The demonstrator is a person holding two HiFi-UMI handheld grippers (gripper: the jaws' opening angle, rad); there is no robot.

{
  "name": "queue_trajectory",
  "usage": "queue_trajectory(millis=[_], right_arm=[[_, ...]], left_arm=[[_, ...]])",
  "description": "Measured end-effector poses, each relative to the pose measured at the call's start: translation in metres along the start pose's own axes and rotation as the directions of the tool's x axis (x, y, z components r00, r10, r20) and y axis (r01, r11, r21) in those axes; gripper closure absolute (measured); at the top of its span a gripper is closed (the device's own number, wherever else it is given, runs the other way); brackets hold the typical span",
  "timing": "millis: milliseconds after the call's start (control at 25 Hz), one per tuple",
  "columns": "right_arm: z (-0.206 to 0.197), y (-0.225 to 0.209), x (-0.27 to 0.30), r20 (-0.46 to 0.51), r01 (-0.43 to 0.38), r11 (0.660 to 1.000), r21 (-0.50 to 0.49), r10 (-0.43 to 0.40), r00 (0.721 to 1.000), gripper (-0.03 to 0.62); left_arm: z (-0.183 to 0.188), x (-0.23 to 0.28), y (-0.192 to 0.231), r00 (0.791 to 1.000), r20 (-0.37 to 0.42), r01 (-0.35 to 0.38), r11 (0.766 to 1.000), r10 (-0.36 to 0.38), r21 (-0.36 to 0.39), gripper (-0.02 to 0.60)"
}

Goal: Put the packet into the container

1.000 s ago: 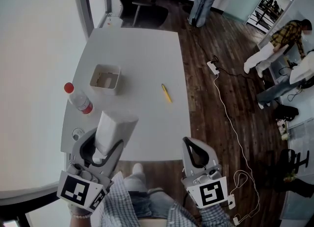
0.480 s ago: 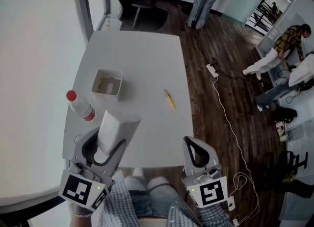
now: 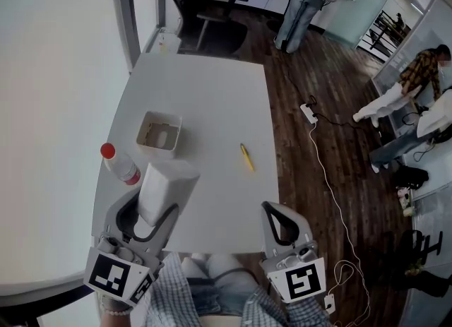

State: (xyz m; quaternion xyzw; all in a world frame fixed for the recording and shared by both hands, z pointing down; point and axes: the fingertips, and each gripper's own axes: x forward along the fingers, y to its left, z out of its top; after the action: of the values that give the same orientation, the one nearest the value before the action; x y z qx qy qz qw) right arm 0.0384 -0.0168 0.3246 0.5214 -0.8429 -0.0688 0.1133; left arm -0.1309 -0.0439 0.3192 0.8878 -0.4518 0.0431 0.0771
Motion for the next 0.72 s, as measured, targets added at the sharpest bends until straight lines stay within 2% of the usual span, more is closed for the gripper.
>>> queue_trajectory(millis=[280,720], right_arm=[[-0.004,-0.009,0.020,-0.002,-0.066,0.998,0.016,0.066,0.998,0.595],[-0.008,-0.032,0.044,-0.001,-0.122,0.992,0.043,0.122,0.992,0.595]], left_arm=[[0.003,0.013,0.010,0.998,-0.008,-0.061,0.998,0.061,-0.003,0.322],[0.011,0.037,0.021,0.991,-0.006,-0.132,0.991,0.132,-0.007,0.322]])
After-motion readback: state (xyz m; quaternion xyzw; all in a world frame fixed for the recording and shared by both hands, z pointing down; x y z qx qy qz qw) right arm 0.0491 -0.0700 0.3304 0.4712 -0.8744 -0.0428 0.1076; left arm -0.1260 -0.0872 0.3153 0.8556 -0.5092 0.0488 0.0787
